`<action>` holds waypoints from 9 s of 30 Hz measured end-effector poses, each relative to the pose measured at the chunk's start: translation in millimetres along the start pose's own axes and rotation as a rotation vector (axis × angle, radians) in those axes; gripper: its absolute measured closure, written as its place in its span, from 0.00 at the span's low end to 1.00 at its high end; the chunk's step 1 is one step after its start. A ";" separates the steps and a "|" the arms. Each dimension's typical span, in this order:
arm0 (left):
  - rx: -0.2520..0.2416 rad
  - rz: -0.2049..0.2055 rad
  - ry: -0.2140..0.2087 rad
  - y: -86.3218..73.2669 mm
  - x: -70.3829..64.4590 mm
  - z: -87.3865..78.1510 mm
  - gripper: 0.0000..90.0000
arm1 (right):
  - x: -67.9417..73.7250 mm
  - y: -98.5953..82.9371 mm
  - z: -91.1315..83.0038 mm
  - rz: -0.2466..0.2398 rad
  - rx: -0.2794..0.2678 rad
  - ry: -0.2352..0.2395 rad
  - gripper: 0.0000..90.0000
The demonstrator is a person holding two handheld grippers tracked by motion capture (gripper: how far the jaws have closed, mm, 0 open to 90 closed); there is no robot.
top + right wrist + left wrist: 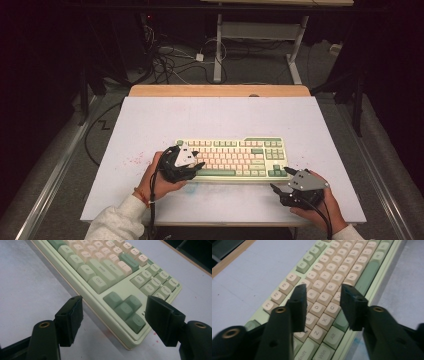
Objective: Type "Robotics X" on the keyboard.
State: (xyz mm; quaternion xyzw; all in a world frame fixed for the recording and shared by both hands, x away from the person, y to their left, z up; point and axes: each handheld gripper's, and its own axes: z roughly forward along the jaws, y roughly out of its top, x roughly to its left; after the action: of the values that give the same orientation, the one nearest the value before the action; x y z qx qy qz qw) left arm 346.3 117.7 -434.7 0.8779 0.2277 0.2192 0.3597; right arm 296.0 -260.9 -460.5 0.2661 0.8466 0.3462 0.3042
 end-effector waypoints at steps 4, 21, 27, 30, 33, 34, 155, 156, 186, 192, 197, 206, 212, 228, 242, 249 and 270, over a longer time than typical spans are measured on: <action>-0.011 0.001 0.024 -3.9 0.0 -3.5 0.43 | -0.7 -0.1 -0.4 0.001 -0.001 -0.004 0.35; -0.021 -0.009 0.098 -30.9 5.4 -14.9 0.21 | -3.2 0.5 -1.5 0.015 -0.004 -0.018 0.35; -0.005 0.004 0.130 -38.6 4.1 -18.6 0.21 | -4.4 1.4 -2.7 0.018 -0.001 -0.021 0.37; 0.003 0.000 0.141 -42.9 3.8 -20.0 0.21 | -5.0 1.9 -3.0 0.018 0.004 -0.020 0.41; 0.011 -0.004 0.143 -47.4 4.4 -20.9 0.21 | -6.0 2.6 -4.1 0.023 -0.001 -0.010 0.44; 0.012 -0.009 0.142 -48.8 4.6 -21.1 0.21 | -6.2 2.9 -4.6 0.029 -0.002 -0.006 0.45; -0.012 -0.096 0.081 -59.0 7.9 -39.6 0.36 | -2.4 60.0 69.8 -0.002 0.093 0.170 1.00; -0.012 -0.099 0.075 -58.6 8.6 -40.4 0.38 | -1.7 59.1 70.4 -0.006 0.091 0.169 1.00; 0.101 -0.069 -0.056 -17.3 21.0 -10.0 0.97 | 0.5 56.9 69.2 0.000 0.082 0.158 1.00; 0.115 -0.055 -0.068 -11.5 19.8 -3.0 0.97 | 0.9 56.7 69.3 -0.003 0.080 0.155 1.00; 0.123 -0.045 -0.079 -6.4 18.5 2.7 0.97 | 1.0 56.7 69.3 -0.004 0.080 0.154 1.00; 0.155 -0.025 -0.081 -0.5 20.0 12.2 0.97 | 1.6 56.7 69.4 -0.008 0.078 0.151 1.00; 0.177 -0.036 -0.076 -3.6 24.6 12.9 0.97 | 2.1 56.5 69.0 -0.002 0.079 0.153 1.00; 0.193 0.002 -0.116 2.8 15.4 26.2 0.96 | 2.5 56.5 68.8 -0.014 0.078 0.150 1.00; 0.119 -0.001 -0.063 1.7 17.3 11.4 0.92 | -0.8 59.5 61.5 -0.007 0.057 0.143 1.00; 0.073 -0.013 -0.019 -5.1 22.3 0.0 0.81 | -7.3 62.9 52.3 0.005 0.027 0.134 1.00; 0.014 -0.032 0.116 -15.8 18.8 -6.2 0.32 | -17.2 64.5 43.4 0.052 -0.036 0.086 0.77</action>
State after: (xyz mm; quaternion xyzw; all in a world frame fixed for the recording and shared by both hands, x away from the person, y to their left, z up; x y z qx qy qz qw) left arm 354.1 141.6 -438.1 0.8624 0.2637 0.2623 0.3433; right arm 353.5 -213.9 -431.5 0.2672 0.8453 0.3804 0.2633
